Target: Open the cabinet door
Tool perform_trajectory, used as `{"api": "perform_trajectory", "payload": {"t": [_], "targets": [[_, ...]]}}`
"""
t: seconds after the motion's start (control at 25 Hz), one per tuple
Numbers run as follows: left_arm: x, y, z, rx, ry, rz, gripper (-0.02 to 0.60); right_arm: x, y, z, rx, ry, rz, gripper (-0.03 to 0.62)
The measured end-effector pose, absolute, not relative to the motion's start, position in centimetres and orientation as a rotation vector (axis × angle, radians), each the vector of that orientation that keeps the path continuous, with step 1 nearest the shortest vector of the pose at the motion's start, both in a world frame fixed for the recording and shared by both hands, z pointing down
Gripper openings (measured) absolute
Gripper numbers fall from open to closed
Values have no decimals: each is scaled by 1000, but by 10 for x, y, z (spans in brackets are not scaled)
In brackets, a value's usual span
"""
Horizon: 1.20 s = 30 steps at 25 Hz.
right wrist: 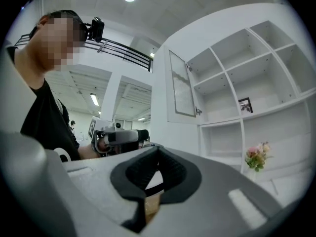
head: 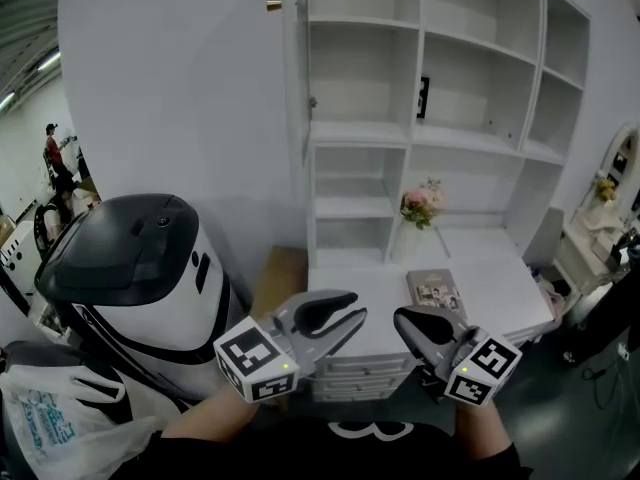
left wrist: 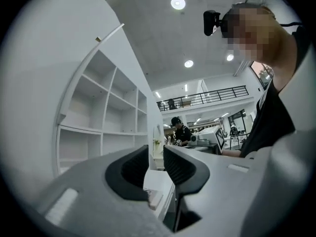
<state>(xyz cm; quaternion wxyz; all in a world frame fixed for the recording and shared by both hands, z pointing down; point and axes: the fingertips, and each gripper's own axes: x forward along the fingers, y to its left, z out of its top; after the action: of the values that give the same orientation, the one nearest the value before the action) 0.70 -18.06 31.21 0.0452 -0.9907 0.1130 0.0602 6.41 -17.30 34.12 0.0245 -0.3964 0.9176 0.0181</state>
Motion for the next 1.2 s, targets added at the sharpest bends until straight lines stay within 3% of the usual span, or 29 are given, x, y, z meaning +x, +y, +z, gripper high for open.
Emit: {"api": "perform_trajectory", "payload": {"t": [0.28, 1.2], "targets": [[-10, -179, 333, -3096, 384, 185, 12, 42, -164, 347, -1230, 2788, 57, 2], [-51, -194, 372, -3168, 520, 143, 11, 37, -175, 381, -1275, 2705, -109, 2]]}}
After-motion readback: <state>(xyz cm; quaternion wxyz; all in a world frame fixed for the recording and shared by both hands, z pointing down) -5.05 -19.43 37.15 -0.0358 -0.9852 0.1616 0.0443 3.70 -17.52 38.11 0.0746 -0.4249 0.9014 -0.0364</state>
